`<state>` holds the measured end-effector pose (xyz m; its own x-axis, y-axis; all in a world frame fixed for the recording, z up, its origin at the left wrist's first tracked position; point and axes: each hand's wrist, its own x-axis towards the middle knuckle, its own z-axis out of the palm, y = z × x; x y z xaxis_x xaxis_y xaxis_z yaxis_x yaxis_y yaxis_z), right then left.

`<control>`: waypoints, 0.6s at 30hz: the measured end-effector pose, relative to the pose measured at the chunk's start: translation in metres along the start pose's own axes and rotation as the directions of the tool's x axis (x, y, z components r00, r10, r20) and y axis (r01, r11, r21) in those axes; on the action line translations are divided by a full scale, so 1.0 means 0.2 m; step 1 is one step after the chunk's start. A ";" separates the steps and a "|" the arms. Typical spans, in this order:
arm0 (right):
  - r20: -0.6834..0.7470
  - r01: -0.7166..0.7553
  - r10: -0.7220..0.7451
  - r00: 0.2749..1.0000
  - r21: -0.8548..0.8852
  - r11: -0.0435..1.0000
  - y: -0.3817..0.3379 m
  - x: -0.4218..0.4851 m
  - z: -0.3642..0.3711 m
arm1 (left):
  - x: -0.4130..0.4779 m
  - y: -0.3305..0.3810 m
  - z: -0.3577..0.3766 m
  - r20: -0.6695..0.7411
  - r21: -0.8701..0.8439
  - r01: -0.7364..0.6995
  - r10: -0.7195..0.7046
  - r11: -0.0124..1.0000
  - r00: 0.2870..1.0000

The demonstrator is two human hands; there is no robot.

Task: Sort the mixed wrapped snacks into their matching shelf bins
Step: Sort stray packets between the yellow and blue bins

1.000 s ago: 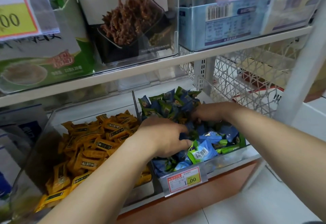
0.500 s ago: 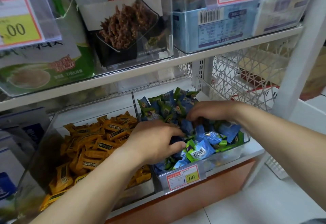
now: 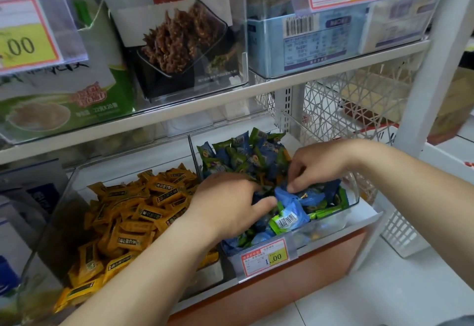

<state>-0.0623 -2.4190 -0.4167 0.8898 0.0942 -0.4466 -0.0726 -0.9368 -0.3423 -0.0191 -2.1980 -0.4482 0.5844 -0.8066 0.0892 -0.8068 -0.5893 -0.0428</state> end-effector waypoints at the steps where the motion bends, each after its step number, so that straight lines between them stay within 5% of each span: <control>1: 0.013 -0.015 0.016 1.000 -0.033 0.999 0.00 -0.01 0.00 | 0.00 0.03 0.01 -0.054 -0.022 0.017 -0.019 1.000 0.998; 3: 0.025 -0.019 0.022 0.999 -0.101 0.995 -0.02 -0.02 0.01 | 0.00 0.10 0.02 -0.073 -0.119 -0.004 -0.005 0.993 0.997; 6: -0.008 -0.032 0.031 0.999 -0.161 0.986 -0.05 -0.05 -0.01 | -0.01 0.17 0.05 0.089 -0.209 -0.096 0.116 0.973 0.989; 12: -0.463 0.145 -0.073 0.883 0.121 0.982 -0.04 0.05 -0.05 | -0.05 0.15 0.08 0.136 -0.201 -0.116 0.145 0.973 0.980; 18: -0.230 0.087 -0.084 0.970 0.003 0.996 -0.01 0.33 0.09 | -0.05 0.17 0.06 0.150 -0.192 -0.088 0.118 0.977 0.982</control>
<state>-0.0119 -2.4043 -0.4612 0.9725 0.0924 -0.2140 0.0038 -0.9242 -0.3819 -0.0517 -2.2097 -0.4623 0.4914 -0.8684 -0.0663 -0.8569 -0.4957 0.1412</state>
